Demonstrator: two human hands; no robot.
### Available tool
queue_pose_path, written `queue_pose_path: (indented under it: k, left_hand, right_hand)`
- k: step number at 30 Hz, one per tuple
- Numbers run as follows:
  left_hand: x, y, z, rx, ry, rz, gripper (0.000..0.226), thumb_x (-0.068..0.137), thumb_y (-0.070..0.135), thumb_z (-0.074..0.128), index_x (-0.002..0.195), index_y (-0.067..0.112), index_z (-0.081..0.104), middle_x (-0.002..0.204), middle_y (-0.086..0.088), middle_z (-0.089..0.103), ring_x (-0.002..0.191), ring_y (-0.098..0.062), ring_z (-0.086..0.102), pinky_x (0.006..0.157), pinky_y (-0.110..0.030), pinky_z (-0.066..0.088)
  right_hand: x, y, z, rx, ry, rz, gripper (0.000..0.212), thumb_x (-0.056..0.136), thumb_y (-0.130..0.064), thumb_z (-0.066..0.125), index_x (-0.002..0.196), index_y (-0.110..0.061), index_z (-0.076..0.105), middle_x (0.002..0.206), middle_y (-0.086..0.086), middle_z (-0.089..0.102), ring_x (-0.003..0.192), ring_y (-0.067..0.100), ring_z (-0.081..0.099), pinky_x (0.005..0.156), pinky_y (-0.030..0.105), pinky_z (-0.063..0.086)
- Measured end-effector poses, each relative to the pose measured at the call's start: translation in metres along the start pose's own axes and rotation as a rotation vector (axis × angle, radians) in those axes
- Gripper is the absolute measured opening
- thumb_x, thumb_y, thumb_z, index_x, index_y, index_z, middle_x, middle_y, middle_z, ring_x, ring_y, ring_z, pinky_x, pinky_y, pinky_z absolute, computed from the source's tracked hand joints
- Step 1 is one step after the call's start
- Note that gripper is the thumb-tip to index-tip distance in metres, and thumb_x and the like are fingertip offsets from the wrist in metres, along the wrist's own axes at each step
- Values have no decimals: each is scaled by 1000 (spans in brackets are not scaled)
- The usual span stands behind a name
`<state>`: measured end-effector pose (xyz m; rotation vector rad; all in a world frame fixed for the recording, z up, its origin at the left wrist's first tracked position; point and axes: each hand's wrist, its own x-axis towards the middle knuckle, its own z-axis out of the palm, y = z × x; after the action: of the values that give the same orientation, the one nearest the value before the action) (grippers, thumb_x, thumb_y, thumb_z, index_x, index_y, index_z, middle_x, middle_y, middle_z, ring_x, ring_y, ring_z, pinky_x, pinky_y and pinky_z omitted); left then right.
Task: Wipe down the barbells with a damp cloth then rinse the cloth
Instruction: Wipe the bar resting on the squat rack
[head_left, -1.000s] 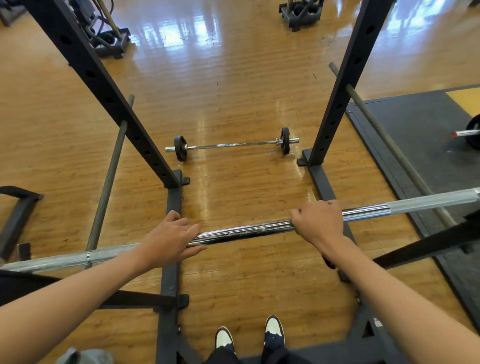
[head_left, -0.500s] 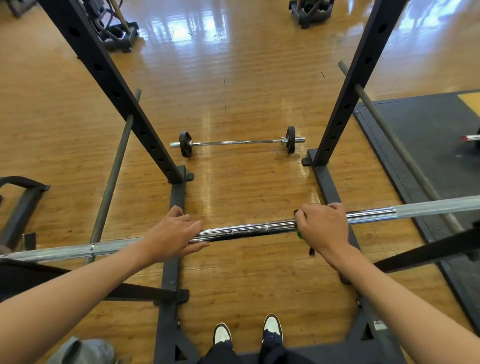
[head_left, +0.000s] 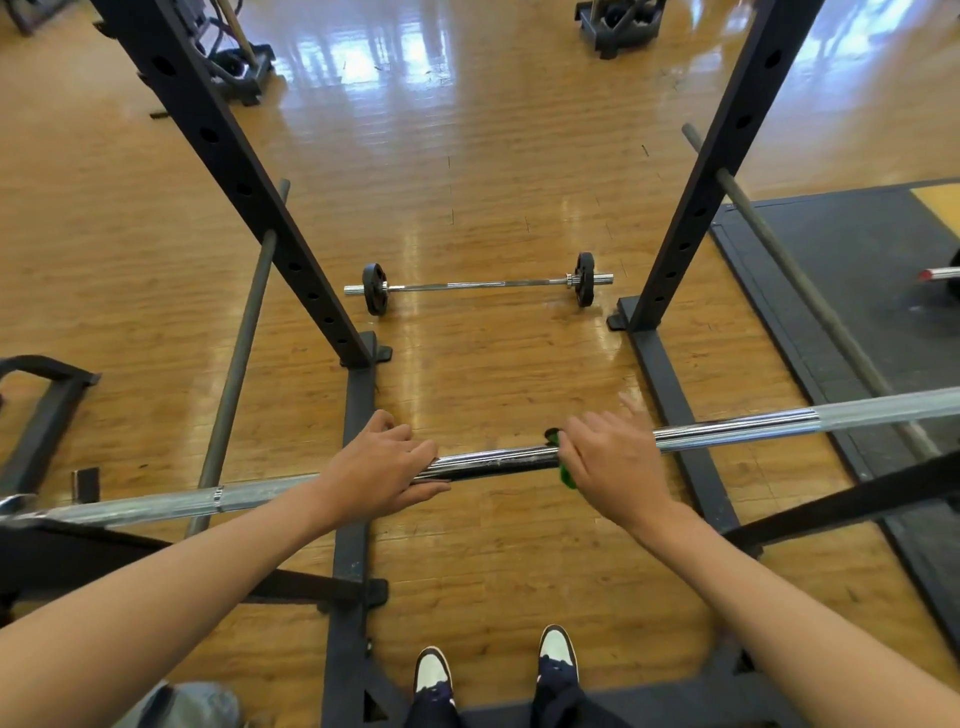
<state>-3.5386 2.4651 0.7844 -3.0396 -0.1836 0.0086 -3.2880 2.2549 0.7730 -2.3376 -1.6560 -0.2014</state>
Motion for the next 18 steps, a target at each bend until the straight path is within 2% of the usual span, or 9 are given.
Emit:
queue_pose_path:
  k: [6,8,10,13,15,16,18]
  left_hand:
    - [-1,2,2,18,21,1,50,102,66,25,90,27,52,75,12,63,70,-14,56,86,-38,42]
    - [-1,2,3,18,16,0,51,102,67,24,92,26,53,77,11,65,71,-15,56,86,-40,43]
    - [-1,1,2,16,23,5,51,102,66,24,92,25,53,78,8,65,72,-18,56,86,-43,45]
    - [-1,0,2,24,63,36,49,102,63,30,91,23,55,74,5,66,69,-21,57,82,-44,46]
    - [0,-1,1,49,95,49,47,101,62,34,90,23,56,72,4,65,67,-22,57,80,-44,47]
    - [1,-2,1,51,96,50,47,101,62,34,89,22,57,72,4,65,67,-22,57,80,-44,47]
    - [1,-1,3,46,94,44,49,102,62,32,90,22,56,72,4,65,69,-22,57,80,-45,46]
  right_hand:
    - [-3,-2,2,10,103,361,39,101,-33,34,77,-24,64,73,-7,62,74,19,58,101,47,38]
    - [0,-14,5,-13,92,415,41,100,-34,33,78,-24,65,75,-6,64,76,20,58,101,47,37]
    - [-1,-23,7,-34,58,358,42,102,-36,30,85,-24,67,82,-6,66,80,21,59,100,45,38]
    - [-10,-24,9,-33,19,169,39,106,-38,29,106,-25,66,93,-7,65,87,21,59,97,42,39]
    - [-15,-12,5,-37,18,71,37,106,-39,32,111,-25,66,94,-8,64,90,20,60,100,43,40]
    - [-14,-4,2,-51,1,79,37,105,-39,32,106,-26,66,90,-9,63,88,19,60,103,44,39]
    - [-5,1,-3,-64,-42,206,39,102,-37,28,83,-27,60,74,-11,57,75,17,58,108,48,36]
